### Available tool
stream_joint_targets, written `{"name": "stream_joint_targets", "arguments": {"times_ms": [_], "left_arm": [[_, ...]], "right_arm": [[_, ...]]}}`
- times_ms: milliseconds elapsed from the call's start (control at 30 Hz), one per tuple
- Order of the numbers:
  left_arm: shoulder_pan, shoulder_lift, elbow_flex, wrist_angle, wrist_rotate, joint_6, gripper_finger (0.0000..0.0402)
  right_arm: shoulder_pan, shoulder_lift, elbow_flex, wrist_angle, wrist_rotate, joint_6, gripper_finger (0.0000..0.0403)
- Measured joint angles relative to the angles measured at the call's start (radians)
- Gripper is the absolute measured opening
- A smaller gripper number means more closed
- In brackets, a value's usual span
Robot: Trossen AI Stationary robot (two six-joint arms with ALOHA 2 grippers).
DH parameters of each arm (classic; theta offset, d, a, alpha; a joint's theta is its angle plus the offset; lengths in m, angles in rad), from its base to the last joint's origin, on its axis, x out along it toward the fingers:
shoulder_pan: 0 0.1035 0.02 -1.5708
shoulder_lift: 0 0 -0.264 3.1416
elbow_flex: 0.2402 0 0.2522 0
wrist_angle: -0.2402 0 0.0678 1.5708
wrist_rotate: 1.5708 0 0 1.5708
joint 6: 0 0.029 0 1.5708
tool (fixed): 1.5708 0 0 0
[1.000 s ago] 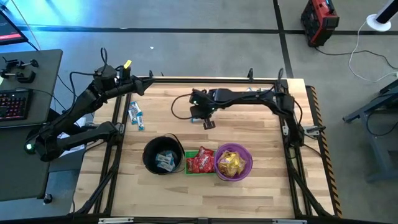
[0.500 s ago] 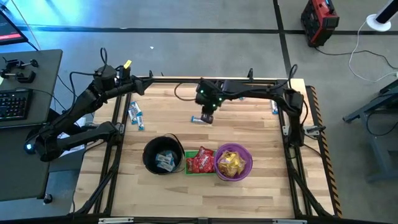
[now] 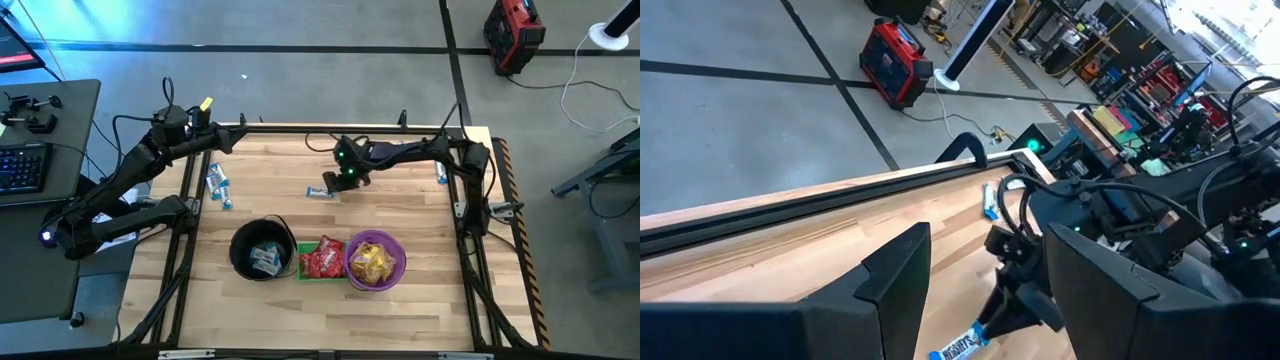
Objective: Sort candy by brand, put in halloween buckets
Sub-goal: Put the white chocolate into the black bucket
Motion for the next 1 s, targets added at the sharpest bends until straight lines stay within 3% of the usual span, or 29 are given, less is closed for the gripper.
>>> {"name": "stream_joint_targets", "arguments": {"times_ms": [200, 600, 767, 1000], "left_arm": [[0.0, 0.0, 0.0, 0.0, 0.0, 0.0, 0.0186], [0.0, 0.004, 0.0, -0.001, 0.0, 0.0, 0.0186], [0.0, 0.004, 0.0, -0.001, 0.001, 0.01, 0.0186], [0.0, 0.004, 0.0, 0.0, 0.001, 0.033, 0.0186]], "right_arm": [[0.01, -0.003, -0.008, 0.007, 0.064, 0.041, 0.0212], [0.056, 0.056, -0.006, 0.068, 0.133, 0.227, 0.0181], [0.063, 0.059, -0.006, 0.061, 0.162, 0.261, 0.013], [0.086, 0.061, -0.007, 0.044, 0.227, 0.245, 0.0018]]}}
